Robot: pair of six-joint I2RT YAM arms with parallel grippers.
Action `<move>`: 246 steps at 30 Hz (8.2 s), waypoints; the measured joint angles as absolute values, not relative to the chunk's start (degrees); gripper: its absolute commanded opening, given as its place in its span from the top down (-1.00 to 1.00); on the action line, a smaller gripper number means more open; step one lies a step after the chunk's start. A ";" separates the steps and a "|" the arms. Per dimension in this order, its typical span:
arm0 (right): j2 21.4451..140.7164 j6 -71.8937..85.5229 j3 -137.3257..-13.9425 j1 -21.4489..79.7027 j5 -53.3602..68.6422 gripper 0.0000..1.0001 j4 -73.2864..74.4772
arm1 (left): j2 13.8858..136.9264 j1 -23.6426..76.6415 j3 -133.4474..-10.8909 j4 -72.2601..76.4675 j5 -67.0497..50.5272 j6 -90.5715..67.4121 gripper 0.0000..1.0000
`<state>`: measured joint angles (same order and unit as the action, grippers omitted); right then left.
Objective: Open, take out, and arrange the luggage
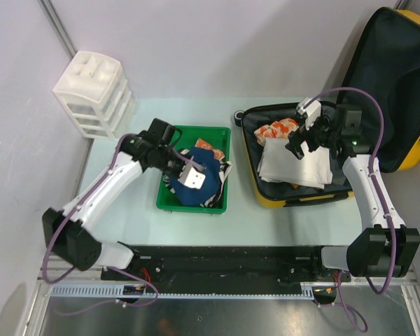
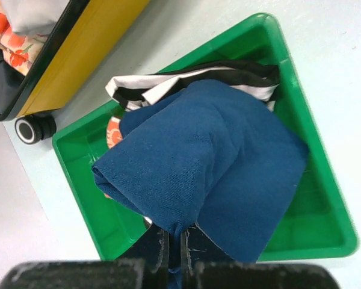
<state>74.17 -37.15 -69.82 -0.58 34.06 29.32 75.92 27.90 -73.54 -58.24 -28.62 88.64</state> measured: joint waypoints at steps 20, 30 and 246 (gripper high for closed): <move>74.91 -37.28 -69.76 -3.44 33.82 -0.89 33.63 | 111.46 22.87 -119.20 -57.76 -28.42 86.00 -1.00; 82.50 -34.30 -66.59 8.12 28.47 -0.74 37.21 | 103.24 16.05 -120.99 -41.23 -27.62 41.23 -0.99; 93.41 -40.01 -67.18 7.90 13.91 -1.00 27.53 | 89.14 21.74 -98.21 -41.98 -21.32 36.82 -0.99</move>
<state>93.41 -40.01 -67.18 7.90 13.91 27.53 89.14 21.74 -98.21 -41.98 -21.32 36.82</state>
